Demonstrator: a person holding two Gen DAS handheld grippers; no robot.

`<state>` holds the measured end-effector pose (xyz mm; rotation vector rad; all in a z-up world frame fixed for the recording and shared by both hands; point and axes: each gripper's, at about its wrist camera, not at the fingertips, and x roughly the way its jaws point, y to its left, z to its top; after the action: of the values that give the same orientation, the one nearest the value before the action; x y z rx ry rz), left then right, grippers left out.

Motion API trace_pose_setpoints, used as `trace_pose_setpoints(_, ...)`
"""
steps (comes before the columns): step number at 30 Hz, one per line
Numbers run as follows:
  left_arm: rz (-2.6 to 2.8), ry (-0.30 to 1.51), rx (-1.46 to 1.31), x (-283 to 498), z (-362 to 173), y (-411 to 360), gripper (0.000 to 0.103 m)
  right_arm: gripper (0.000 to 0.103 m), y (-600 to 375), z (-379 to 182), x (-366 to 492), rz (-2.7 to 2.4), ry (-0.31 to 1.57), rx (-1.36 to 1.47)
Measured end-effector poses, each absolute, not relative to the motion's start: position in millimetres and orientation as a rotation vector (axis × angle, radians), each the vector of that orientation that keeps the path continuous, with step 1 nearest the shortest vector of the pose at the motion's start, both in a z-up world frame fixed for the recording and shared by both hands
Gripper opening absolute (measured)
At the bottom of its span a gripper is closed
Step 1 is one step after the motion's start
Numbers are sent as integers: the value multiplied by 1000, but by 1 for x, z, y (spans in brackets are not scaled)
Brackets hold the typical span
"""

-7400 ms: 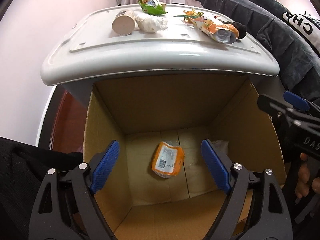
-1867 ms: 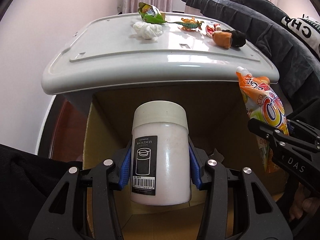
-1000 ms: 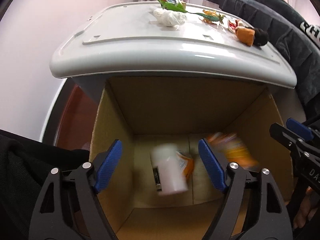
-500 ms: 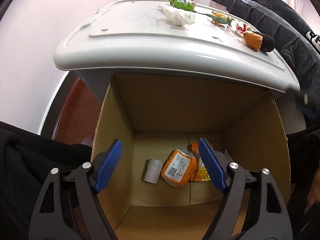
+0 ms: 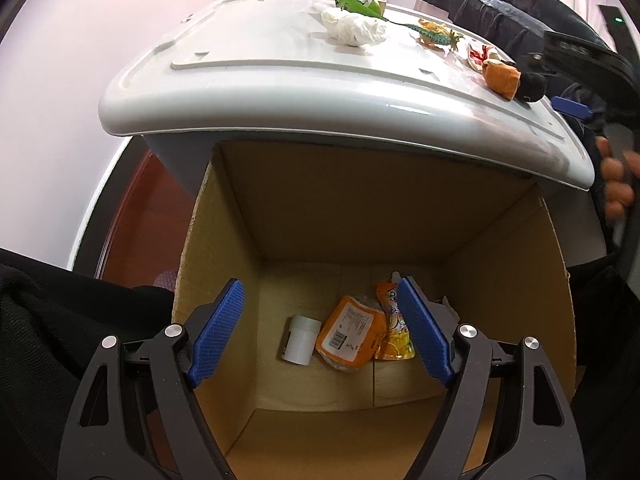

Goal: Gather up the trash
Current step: 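Grasp the orange sock on the lid with the right gripper, then hold the orange sock with the right gripper while the left gripper grasps the white tissue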

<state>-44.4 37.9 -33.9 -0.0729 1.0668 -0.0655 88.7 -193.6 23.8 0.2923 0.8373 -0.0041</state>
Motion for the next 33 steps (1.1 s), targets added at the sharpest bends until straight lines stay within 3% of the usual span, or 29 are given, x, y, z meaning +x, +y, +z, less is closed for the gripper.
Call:
trace_pose_setpoints(18, -62, 1055, -78, -50, -32, 46, 77, 80, -171, -13, 167, -152, 885, 227)
trace_pose_setpoints(21, -58, 1057, -84, -49, -33, 48, 77, 73, -165, -14, 169, -190, 884, 181)
trace_pose_setpoints(29, -51, 1063, -88, -47, -34, 49, 77, 42, -161, -17, 157, -209, 844, 120)
trace_pose_setpoints(33, -42, 1066, -84, -47, -36, 50, 77, 38, -160, -18, 151, -210, 820, 110)
